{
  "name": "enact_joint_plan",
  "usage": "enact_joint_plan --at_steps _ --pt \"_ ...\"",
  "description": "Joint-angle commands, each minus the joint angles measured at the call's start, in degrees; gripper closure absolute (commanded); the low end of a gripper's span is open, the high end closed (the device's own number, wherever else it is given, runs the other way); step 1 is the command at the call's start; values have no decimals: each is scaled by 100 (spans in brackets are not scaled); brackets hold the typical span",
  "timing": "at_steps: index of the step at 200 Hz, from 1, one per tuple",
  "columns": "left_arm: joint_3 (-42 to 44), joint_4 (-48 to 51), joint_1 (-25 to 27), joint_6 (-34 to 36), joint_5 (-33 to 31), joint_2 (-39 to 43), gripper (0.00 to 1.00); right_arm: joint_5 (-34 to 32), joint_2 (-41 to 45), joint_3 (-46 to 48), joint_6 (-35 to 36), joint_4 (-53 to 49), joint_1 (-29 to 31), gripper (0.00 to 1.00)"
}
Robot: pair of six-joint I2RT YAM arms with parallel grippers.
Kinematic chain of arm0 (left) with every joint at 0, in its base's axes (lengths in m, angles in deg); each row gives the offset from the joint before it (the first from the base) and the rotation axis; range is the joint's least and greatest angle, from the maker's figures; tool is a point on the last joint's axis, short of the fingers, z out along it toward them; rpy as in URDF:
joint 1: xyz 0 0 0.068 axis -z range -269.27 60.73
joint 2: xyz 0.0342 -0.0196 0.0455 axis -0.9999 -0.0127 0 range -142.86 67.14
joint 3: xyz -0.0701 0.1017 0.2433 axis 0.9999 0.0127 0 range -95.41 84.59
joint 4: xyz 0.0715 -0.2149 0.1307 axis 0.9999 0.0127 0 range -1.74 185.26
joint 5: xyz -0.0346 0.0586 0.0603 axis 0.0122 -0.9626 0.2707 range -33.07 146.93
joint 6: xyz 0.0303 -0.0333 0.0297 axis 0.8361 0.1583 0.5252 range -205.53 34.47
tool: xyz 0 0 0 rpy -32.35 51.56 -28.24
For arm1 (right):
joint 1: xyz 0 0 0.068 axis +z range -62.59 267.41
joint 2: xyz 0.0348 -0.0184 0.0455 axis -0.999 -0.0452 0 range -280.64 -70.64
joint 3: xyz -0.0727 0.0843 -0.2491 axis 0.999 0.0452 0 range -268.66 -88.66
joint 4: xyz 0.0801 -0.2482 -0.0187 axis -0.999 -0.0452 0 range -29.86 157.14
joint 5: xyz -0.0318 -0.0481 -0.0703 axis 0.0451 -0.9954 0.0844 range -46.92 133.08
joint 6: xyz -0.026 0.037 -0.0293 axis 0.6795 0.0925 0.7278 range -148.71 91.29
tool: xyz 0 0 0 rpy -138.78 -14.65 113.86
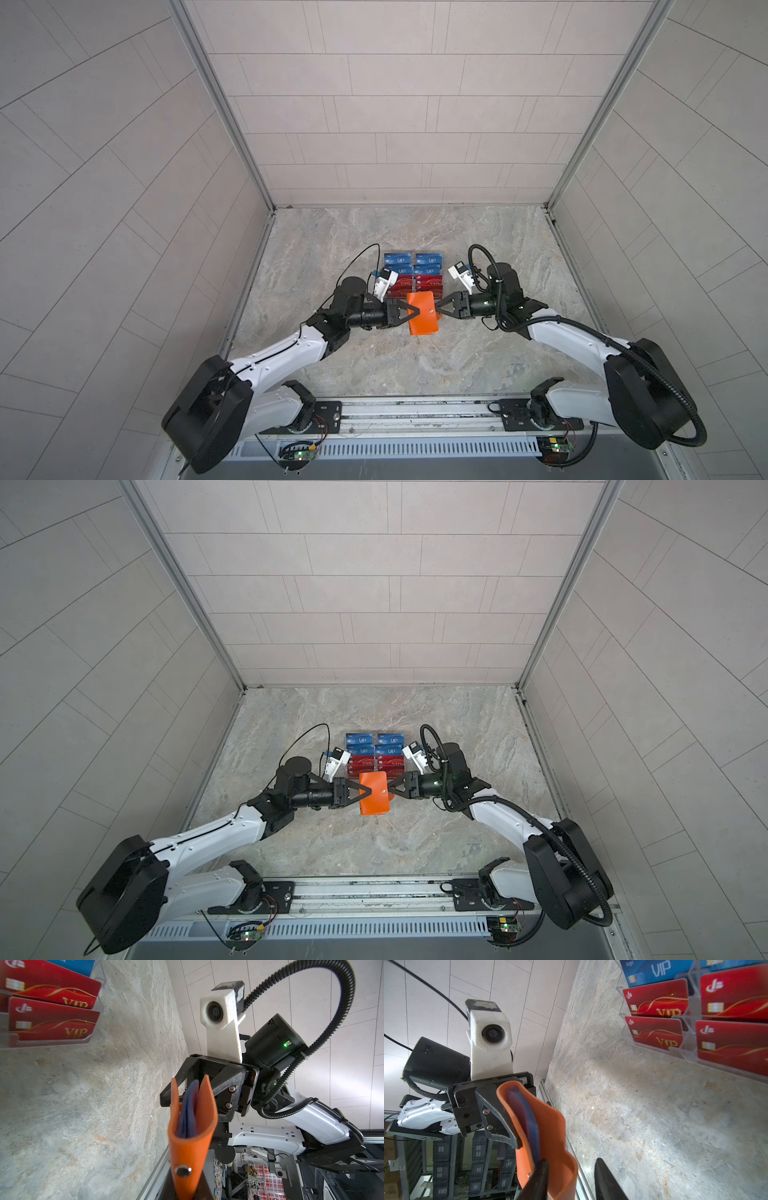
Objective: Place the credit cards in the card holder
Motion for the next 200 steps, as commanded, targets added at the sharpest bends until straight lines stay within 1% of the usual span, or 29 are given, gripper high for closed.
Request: enact_joint_plan --at_steps 1,53,85,109,140,200 --pt "-51 -30 -34 135 85 -37 92 304 220 23 -15 162 2 60" --pt "15 -211 -91 64 141 -106 92 348 495 52 -42 58 -42 58" --pt "-55 -157 -92 136 188 -139 91 407 471 57 -55 20 -33 57" --pt "-71 -187 -96 124 222 -195 91 383 528 66 -24 -22 -33 52" --pt "-76 -235 -96 94 252 -190 91 387 441 96 -20 12 -24 47" --pt "-91 -663 -96 -113 486 -225 91 509 321 53 -190 256 11 49"
